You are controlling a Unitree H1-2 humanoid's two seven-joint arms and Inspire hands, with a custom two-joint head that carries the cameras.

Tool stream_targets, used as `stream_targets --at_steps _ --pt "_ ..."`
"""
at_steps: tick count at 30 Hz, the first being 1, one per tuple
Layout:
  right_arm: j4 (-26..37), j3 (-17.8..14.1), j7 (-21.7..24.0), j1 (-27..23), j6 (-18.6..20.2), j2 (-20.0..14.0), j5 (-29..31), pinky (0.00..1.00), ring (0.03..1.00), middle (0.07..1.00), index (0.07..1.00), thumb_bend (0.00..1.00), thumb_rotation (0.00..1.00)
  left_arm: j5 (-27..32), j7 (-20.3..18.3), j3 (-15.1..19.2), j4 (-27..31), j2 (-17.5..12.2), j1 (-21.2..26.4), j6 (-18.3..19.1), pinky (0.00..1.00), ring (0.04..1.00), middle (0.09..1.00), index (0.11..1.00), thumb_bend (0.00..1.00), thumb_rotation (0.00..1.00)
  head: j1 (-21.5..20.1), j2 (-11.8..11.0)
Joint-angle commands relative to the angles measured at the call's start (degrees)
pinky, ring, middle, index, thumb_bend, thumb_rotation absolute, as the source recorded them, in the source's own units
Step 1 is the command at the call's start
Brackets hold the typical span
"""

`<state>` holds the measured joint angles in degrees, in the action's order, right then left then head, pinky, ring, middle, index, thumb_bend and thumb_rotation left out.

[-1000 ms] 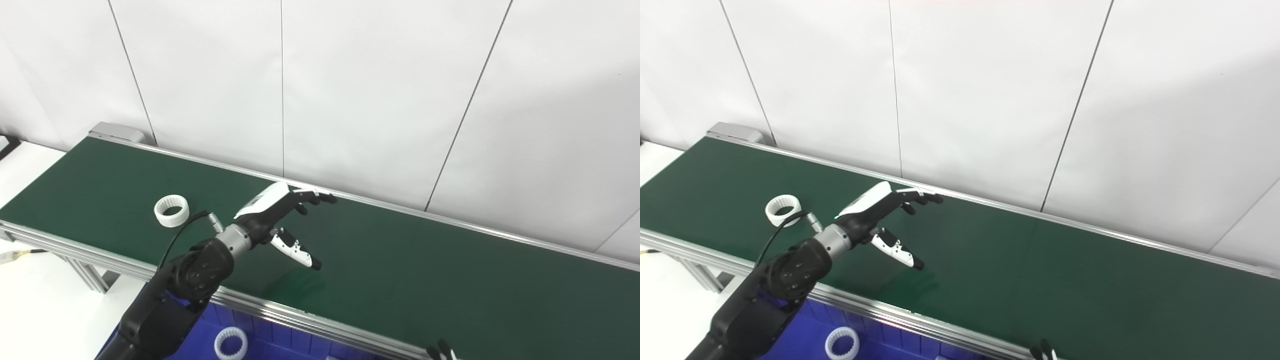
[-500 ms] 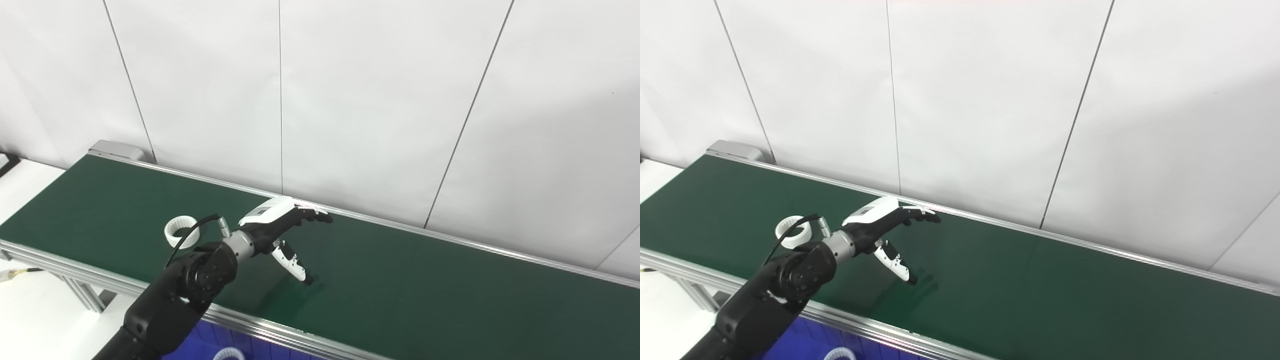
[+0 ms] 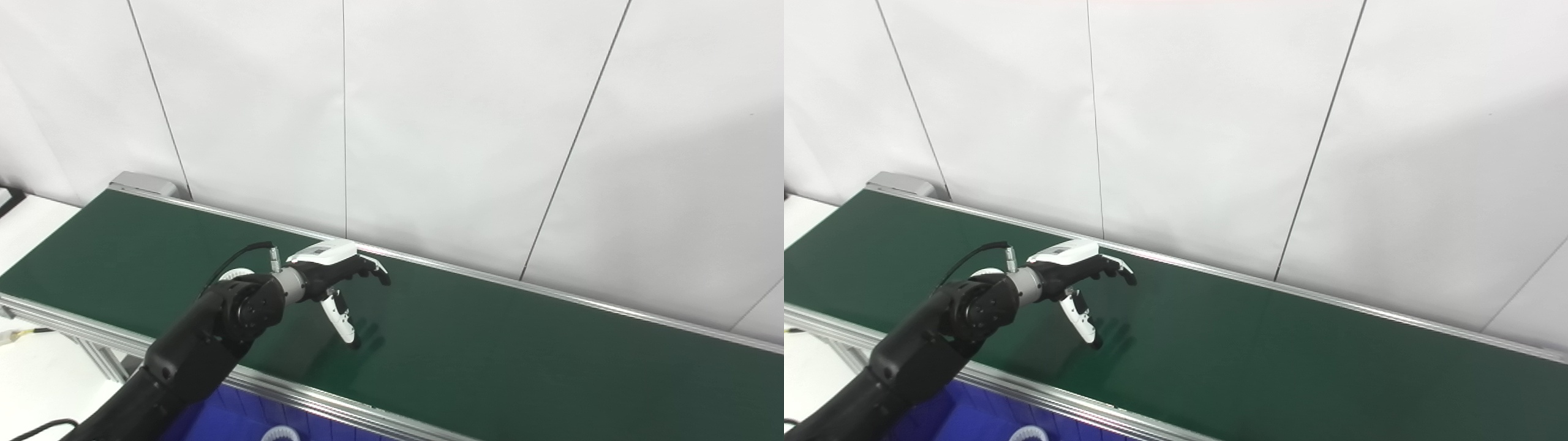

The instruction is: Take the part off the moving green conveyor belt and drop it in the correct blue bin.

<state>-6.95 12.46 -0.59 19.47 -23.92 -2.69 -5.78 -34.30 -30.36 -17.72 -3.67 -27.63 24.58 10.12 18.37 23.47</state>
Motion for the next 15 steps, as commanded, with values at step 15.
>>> stream_targets --at_steps 15 --pt "2.3 0.1 0.1 0.4 -2.9 0.4 -0.3 0.79 0.867 0.910 0.969 0.21 0.67 -4.4 0.3 -1.5 -1.0 -3.0 2.0 -0.7 0.75 0.831 0.866 0.788 0.91 0.00 0.0 0.4"
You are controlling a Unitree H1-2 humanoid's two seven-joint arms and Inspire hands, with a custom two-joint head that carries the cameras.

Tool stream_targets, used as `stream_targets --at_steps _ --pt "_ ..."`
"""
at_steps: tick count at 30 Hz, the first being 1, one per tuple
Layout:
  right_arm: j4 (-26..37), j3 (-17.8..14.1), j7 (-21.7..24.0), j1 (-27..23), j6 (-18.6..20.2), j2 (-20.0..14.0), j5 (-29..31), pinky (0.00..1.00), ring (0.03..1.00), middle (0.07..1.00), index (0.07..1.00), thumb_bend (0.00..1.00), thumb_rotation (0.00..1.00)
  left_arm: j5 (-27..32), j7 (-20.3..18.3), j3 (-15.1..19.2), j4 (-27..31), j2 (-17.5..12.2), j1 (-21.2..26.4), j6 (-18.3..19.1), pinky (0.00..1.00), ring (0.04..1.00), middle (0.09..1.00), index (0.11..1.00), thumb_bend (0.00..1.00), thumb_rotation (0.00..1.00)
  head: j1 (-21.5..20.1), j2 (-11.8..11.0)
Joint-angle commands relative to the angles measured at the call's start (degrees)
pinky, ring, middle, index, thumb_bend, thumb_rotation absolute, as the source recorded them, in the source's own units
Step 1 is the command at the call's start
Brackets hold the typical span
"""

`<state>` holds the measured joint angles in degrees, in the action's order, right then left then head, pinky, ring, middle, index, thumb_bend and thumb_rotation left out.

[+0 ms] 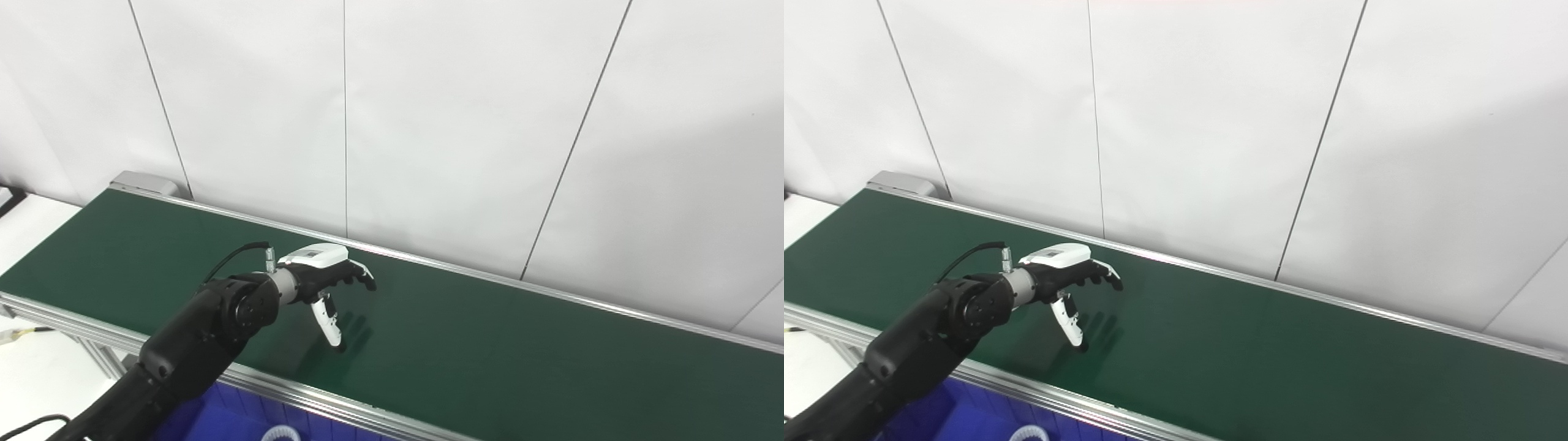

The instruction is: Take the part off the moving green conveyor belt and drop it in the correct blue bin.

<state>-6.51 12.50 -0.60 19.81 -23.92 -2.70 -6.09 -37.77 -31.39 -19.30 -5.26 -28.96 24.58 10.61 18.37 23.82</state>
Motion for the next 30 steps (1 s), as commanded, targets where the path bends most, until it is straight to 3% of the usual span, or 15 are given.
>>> stream_targets --at_steps 1,11,21,30 --pt "1.9 0.0 0.2 0.1 -2.9 0.5 0.1 0.80 0.870 0.910 0.968 0.21 0.67 -1.2 1.6 0.0 0.4 -1.7 2.0 -1.5 0.74 0.827 0.861 0.786 0.91 0.00 0.0 0.0" --pt "2.0 0.0 0.4 0.1 -2.9 0.1 0.0 0.80 0.870 0.912 0.964 0.21 0.66 -3.9 7.3 -0.4 -0.5 -1.6 0.5 -4.7 0.78 0.827 0.854 0.776 0.89 0.00 -0.2 0.2" --pt "2.0 0.0 0.4 0.4 -2.9 -0.2 0.1 0.79 0.865 0.908 0.965 0.22 0.65 -5.3 11.6 -0.7 -2.0 -1.0 -0.3 -7.8 0.76 0.815 0.851 0.788 0.89 0.00 -0.2 0.1" --pt "2.6 -0.2 0.5 0.7 -2.9 -0.3 0.1 0.78 0.859 0.908 0.965 0.22 0.68 -6.2 12.8 -0.6 -2.6 -1.0 -0.7 -8.8 0.76 0.818 0.847 0.786 0.89 0.00 -0.1 0.3"
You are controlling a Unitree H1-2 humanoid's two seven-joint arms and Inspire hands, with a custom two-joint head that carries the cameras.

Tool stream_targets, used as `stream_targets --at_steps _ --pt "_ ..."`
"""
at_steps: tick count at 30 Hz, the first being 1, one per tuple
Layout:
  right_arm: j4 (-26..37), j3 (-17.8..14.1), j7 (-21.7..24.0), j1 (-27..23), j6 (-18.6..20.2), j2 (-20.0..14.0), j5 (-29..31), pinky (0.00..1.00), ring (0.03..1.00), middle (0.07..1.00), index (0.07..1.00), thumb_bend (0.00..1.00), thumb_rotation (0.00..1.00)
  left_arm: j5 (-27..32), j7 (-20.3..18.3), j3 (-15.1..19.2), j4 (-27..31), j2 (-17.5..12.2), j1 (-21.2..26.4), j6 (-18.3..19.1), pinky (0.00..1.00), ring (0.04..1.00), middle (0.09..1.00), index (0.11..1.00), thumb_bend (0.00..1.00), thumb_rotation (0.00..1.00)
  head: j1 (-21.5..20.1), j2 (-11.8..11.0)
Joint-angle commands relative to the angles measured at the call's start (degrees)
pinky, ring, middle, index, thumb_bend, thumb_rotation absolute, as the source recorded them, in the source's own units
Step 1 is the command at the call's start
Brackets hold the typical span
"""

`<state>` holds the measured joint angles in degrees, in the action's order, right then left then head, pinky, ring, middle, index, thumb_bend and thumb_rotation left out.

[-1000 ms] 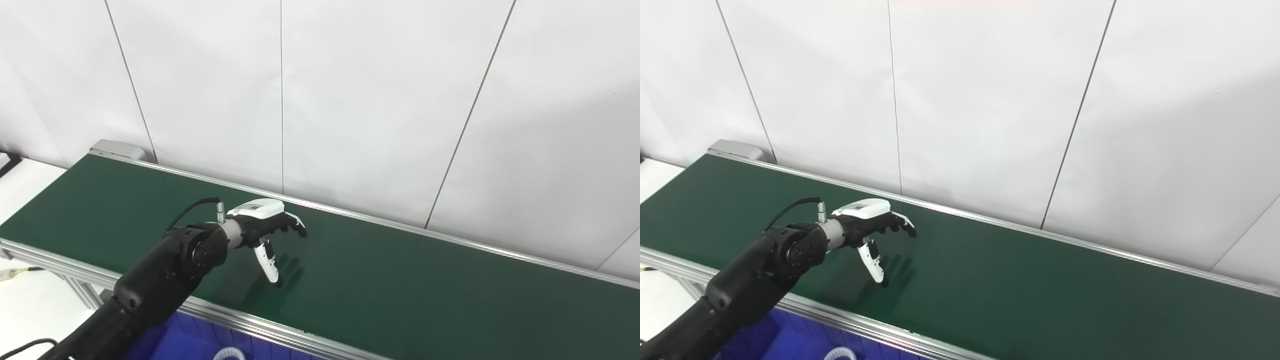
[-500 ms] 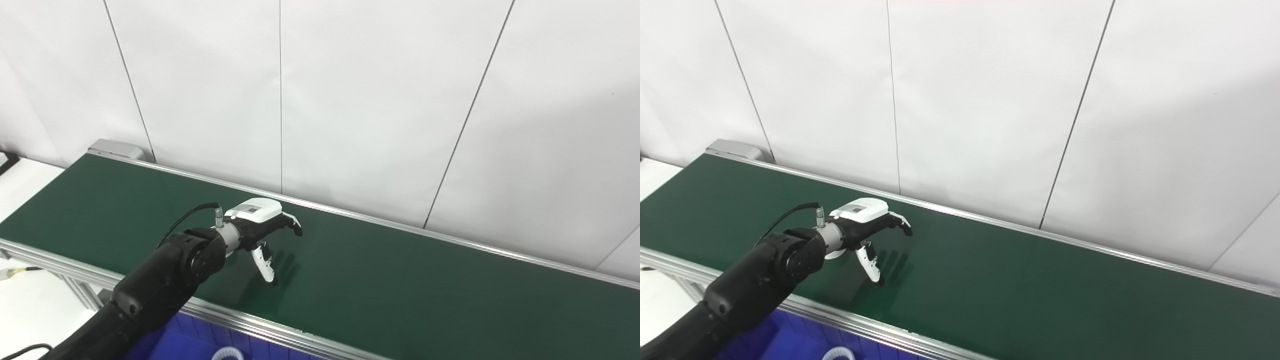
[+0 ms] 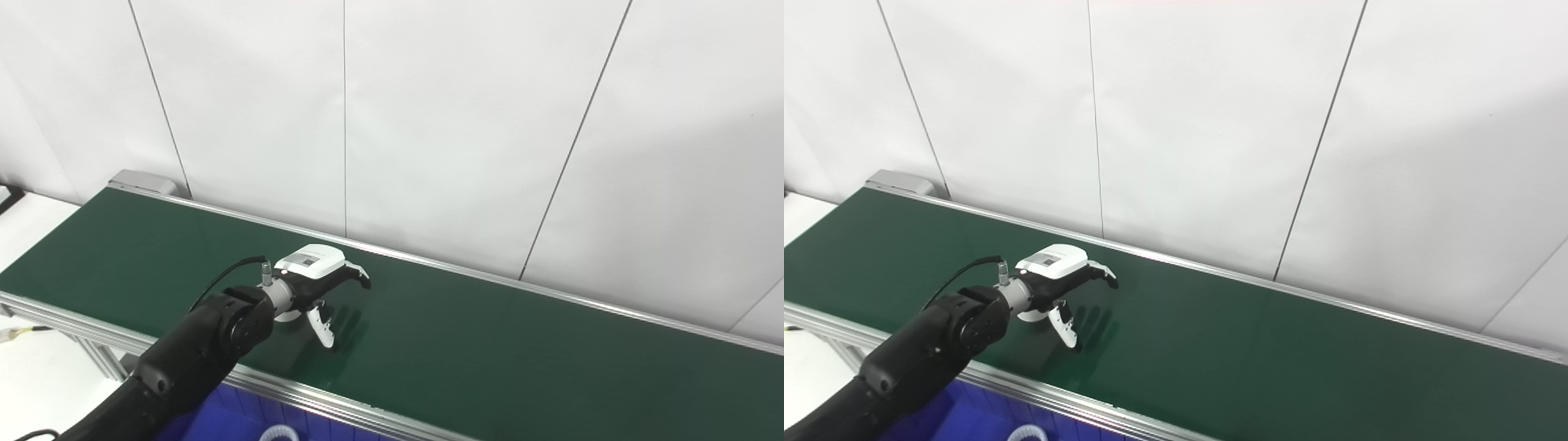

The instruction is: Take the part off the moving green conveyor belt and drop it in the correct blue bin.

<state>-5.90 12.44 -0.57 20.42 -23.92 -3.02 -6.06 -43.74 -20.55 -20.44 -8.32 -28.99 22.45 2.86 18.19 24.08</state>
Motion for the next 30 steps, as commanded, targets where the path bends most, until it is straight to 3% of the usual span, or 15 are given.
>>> stream_targets --at_steps 1,20,30 --pt "2.0 -0.1 0.4 0.1 -2.9 0.0 0.0 0.78 0.858 0.906 0.963 0.22 0.68 -0.3 1.9 0.6 0.5 -1.0 1.4 -1.1 0.77 0.821 0.849 0.786 0.89 0.00 0.1 0.1" --pt "2.8 -0.2 1.0 0.8 -2.8 -0.3 1.0 0.81 0.872 0.911 0.968 0.22 0.66 -0.3 0.8 0.7 -0.4 -0.9 0.9 -0.9 0.77 0.834 0.846 0.776 0.90 0.00 0.2 0.7" --pt "2.8 -0.2 0.7 0.9 -2.8 -0.5 0.1 0.79 0.859 0.906 0.966 0.25 0.69 -0.7 1.3 0.6 -1.3 -0.8 0.2 -0.8 0.77 0.837 0.852 0.777 0.89 0.00 0.2 0.9"
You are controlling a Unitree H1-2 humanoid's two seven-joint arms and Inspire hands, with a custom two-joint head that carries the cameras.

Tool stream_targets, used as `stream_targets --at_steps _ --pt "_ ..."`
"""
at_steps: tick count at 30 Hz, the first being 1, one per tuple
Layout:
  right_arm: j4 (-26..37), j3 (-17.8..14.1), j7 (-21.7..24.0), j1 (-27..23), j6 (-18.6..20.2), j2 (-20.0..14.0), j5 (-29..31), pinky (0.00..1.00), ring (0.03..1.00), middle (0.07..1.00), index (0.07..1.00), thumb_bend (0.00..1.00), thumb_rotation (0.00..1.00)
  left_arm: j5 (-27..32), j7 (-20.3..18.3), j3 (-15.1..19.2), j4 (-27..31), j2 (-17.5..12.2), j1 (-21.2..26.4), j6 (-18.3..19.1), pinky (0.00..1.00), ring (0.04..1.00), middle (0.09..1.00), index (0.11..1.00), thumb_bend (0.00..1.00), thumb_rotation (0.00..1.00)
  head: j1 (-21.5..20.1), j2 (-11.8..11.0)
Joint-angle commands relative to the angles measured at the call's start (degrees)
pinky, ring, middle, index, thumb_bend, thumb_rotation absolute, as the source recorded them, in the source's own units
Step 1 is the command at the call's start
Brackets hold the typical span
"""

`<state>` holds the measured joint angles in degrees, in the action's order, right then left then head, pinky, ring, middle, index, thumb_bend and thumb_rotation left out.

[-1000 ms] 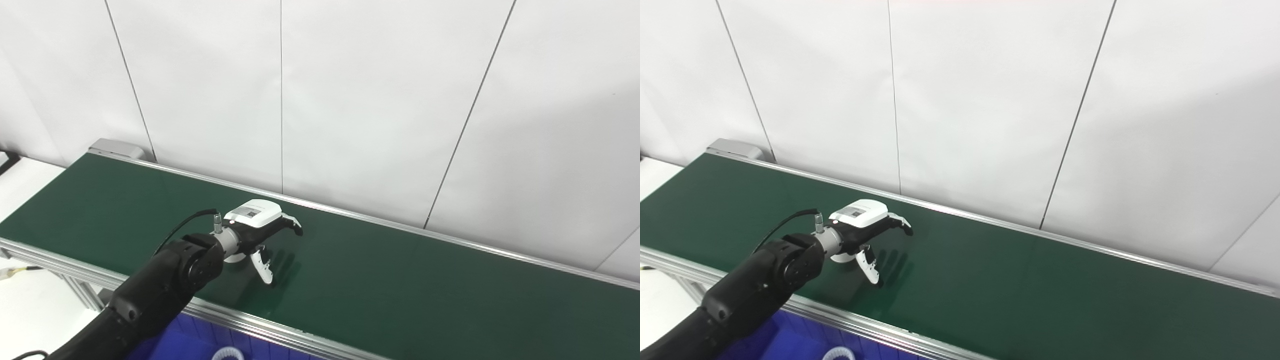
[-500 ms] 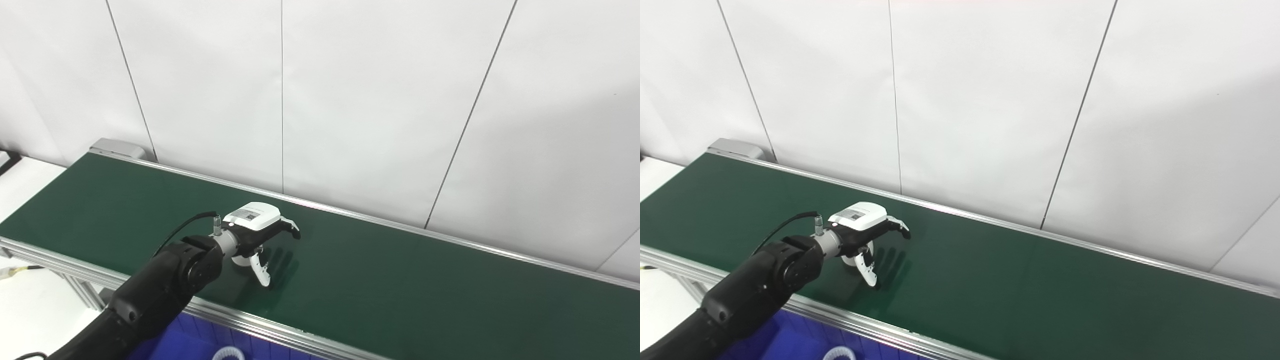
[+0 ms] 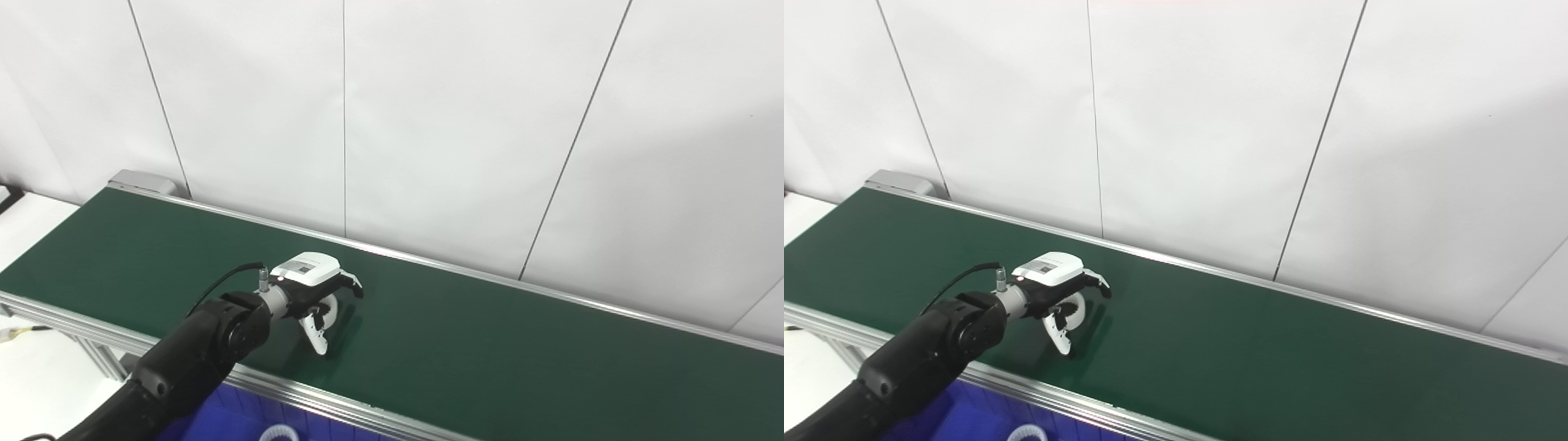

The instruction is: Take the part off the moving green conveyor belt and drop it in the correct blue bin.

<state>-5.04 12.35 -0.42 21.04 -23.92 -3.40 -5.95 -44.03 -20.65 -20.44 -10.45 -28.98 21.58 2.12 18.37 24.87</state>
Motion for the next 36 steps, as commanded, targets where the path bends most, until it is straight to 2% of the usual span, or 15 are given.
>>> stream_targets --at_steps 1,9,13,18,21,22,23,24,26,36 --pt "1.9 -0.2 0.5 0.3 -2.8 -0.1 0.0 0.79 0.860 0.906 0.967 0.25 0.70 -0.6 1.5 0.5 0.8 -0.8 1.0 -0.1 0.77 0.834 0.853 0.776 0.90 0.00 0.0 0.0" --pt "2.1 -0.1 0.8 0.3 -2.7 -0.1 0.8 0.80 0.866 0.909 0.966 0.25 0.67 -1.1 3.0 0.6 -0.4 -0.4 0.6 -0.9 0.76 0.824 0.847 0.777 0.89 0.00 -0.1 0.1" --pt "2.1 0.0 0.8 0.2 -2.8 -0.1 0.5 0.80 0.868 0.910 0.967 0.24 0.67 -1.6 6.8 0.2 -3.1 0.2 0.4 -2.7 0.74 0.800 0.832 0.769 0.88 0.00 -0.3 0.2" --pt "2.3 -0.1 0.6 0.4 -2.6 0.1 0.1 0.79 0.865 0.909 0.966 0.23 0.66 -3.3 13.5 -0.8 -7.3 0.8 0.7 -5.5 0.71 0.751 0.794 0.739 0.83 0.00 -0.4 0.2" --pt "2.3 0.0 0.5 0.4 -2.7 0.1 -0.1 0.78 0.863 0.909 0.965 0.23 0.66 -4.1 17.4 -1.1 -9.1 1.1 0.9 -7.3 0.61 0.624 0.705 0.679 0.73 0.00 -0.5 0.2" --pt "2.3 0.0 0.6 0.4 -2.7 0.1 -0.1 0.78 0.863 0.909 0.965 0.23 0.66 -3.5 18.7 -0.8 -9.7 1.3 0.9 -8.4 0.61 0.619 0.702 0.677 0.73 0.00 -0.5 0.2" --pt "2.3 0.0 0.7 0.5 -2.6 0.1 0.0 0.79 0.864 0.907 0.966 0.24 0.67 -3.1 19.8 -0.6 -10.3 1.5 0.9 -9.3 0.56 0.529 0.610 0.647 0.62 0.00 -0.5 0.3" --pt "2.4 0.0 0.7 0.5 -2.5 0.1 0.0 0.79 0.865 0.907 0.966 0.25 0.67 -2.7 20.5 -0.4 -10.7 1.6 1.0 -10.0 0.52 0.465 0.537 0.602 0.56 0.00 -0.5 0.3" --pt "2.5 -0.1 0.7 0.5 -2.3 0.2 0.2 0.79 0.866 0.908 0.967 0.26 0.68 -2.4 21.1 -0.2 -11.1 1.7 1.1 -10.9 0.46 0.405 0.462 0.553 0.50 0.00 -0.4 0.3" --pt "2.6 -0.1 0.5 0.6 -2.4 0.1 -0.5 0.79 0.861 0.906 0.967 0.26 0.68 -2.0 20.8 0.4 -10.3 2.1 0.8 -11.1 0.47 0.402 0.460 0.549 0.49 0.00 -0.4 0.4"
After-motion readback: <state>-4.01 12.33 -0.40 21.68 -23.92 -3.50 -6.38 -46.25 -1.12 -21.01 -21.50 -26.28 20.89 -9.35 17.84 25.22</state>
